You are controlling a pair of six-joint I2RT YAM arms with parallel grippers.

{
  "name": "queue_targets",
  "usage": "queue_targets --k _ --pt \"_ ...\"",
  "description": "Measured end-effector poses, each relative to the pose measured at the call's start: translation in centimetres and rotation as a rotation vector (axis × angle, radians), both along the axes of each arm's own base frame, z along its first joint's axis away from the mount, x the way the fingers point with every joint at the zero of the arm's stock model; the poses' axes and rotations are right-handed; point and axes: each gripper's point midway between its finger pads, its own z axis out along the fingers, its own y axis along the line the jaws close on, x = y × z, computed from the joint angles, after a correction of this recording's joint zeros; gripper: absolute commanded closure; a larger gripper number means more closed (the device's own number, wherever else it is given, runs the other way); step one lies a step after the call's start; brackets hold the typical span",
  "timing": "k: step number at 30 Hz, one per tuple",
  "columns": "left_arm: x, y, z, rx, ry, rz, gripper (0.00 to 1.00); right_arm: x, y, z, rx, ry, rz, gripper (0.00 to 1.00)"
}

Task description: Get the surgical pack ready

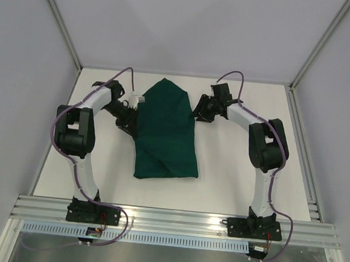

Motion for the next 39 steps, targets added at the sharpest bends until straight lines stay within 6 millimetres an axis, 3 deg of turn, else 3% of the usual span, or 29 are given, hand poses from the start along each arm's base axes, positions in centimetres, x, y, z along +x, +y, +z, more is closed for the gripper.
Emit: queue_targets --k 7,11,13,16,18,21,25,27,39 --pt "2.9 0.1 2.9 0.008 -0.118 0.006 0.63 2.3 1.5 5.6 0.109 -0.129 -0.021 0.77" --pt "4.4 0.9 3.8 0.060 -0.189 0.016 0.62 3.9 3.2 7.6 0.194 -0.159 -0.007 0.82" --pt "5.3 1.3 4.1 0.090 -0.219 0.023 0.63 4.5 4.3 7.5 0.225 -0.154 0.001 0.84" --pt "7.1 1.6 4.5 0.116 -0.257 0.038 0.63 5.3 5.7 6.1 0.263 -0.125 0.005 0.87" --pt "8.4 1.6 3.9 0.119 -0.266 0.046 0.64 5.4 6.3 4.1 0.277 -0.074 -0.004 0.88" --pt "9.5 1.7 1.4 0.135 -0.219 0.056 0.64 5.7 6.9 0.9 0.280 -0.002 -0.030 0.91" --pt "9.5 2.1 -3.5 0.173 -0.109 0.073 0.64 6.9 7.1 -1.7 0.275 0.050 -0.076 0.91" --pt "9.0 2.0 -4.8 0.175 -0.049 0.090 0.64 7.7 7.3 -2.1 0.279 0.061 -0.106 0.91" --pt "10.0 2.3 -4.7 0.203 -0.047 0.117 0.64 11.2 6.5 -2.4 0.336 0.085 -0.329 0.90"
